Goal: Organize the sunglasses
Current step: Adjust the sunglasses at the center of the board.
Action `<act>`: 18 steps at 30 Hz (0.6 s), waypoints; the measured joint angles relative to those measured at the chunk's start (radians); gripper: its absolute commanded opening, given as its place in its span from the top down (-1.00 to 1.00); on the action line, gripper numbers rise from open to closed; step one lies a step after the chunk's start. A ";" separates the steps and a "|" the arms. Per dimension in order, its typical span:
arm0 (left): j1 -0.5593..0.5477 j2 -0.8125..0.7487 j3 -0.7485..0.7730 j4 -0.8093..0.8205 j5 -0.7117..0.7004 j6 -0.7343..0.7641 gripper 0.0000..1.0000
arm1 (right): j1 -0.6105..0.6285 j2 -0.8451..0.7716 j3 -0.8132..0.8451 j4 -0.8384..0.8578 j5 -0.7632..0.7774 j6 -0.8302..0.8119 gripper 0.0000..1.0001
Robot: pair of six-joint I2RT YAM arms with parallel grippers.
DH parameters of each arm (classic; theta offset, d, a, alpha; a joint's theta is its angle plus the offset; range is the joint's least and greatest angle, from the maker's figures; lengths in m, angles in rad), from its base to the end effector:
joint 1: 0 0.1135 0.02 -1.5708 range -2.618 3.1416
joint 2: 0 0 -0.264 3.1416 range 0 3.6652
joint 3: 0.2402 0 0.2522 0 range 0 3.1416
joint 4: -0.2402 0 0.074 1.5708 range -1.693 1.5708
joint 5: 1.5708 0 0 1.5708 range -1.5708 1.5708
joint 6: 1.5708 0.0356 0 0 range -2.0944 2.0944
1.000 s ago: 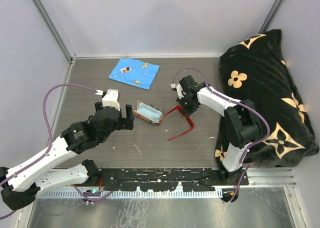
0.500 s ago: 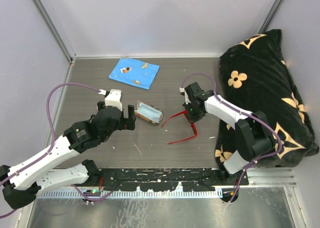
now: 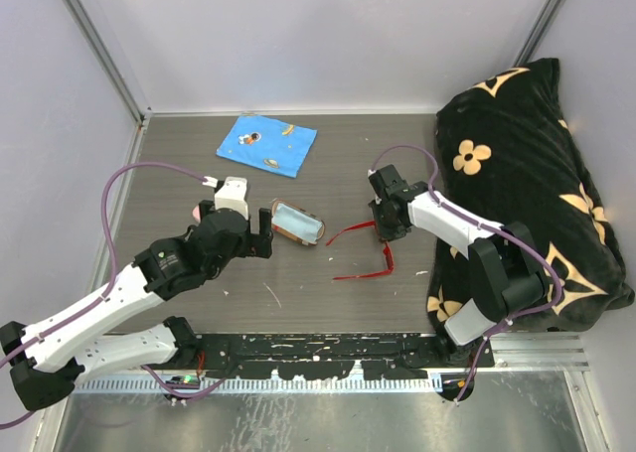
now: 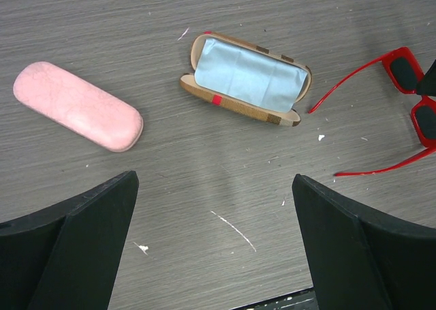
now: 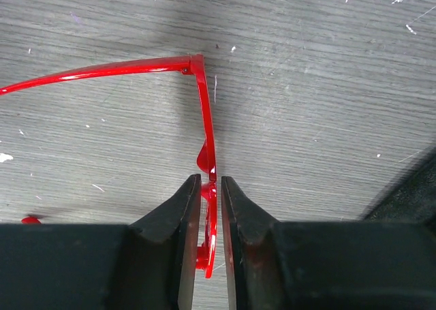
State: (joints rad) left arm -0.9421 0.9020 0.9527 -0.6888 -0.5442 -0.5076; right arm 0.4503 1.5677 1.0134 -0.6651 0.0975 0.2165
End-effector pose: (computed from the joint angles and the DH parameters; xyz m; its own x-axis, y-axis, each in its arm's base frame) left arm 0.1218 -0.1362 0.3307 -0.5236 0.0130 -0.8519 0.2207 0.9678 -0.1209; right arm 0.2686 0.1260 0.1968 -0.9121 -0.2035 -0.3558 -0.2120 0.9772 -0.0153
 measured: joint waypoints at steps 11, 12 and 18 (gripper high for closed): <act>0.000 -0.007 0.000 0.000 0.000 -0.003 -0.96 | 0.000 0.000 -0.016 0.006 -0.005 0.000 0.50; 0.000 -0.007 0.000 0.000 0.000 -0.003 -0.96 | 0.000 0.000 -0.018 0.006 -0.005 0.000 0.51; 0.000 -0.007 0.000 0.000 0.003 -0.004 -0.96 | 0.000 0.000 -0.032 0.005 -0.005 -0.002 0.59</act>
State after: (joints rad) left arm -0.9421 0.8948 0.9524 -0.6888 -0.5407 -0.5117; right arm 0.4507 1.5677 0.9817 -0.6598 0.0921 0.2142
